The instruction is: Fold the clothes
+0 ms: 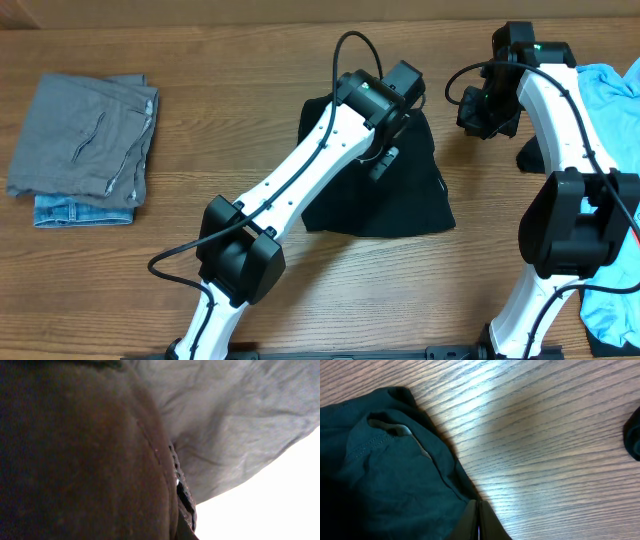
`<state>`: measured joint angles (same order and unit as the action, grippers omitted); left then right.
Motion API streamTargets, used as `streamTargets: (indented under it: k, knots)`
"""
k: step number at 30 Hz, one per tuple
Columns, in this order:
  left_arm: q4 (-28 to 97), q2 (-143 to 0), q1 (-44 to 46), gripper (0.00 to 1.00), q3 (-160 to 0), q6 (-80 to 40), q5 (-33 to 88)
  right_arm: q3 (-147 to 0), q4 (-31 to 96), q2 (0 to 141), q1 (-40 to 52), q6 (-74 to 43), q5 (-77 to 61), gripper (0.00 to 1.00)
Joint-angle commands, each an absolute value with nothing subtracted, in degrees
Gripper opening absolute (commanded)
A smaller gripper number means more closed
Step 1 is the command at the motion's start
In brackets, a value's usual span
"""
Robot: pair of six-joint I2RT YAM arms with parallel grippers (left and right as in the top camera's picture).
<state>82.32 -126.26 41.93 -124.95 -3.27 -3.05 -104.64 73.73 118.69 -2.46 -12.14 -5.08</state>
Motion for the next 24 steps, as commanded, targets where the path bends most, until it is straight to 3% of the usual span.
streamTargets:
  k: [1,10,24]
  knots:
    - [80.27,-126.34,42.83,0.04,-124.86,-2.11,0.36,-104.2,73.63,118.96,-2.33,-11.92,-4.78,0.04]
    - [72.79,-126.34,42.83,0.05,-124.86,-2.33,6.22,-103.9,74.13,118.96,-2.33,-11.94,-7.4,0.04]
    - [77.93,-126.34,42.76,0.04,-124.84,-1.21,2.81,-87.83,59.61,119.07,-1.98,-11.92,-9.3,0.04]
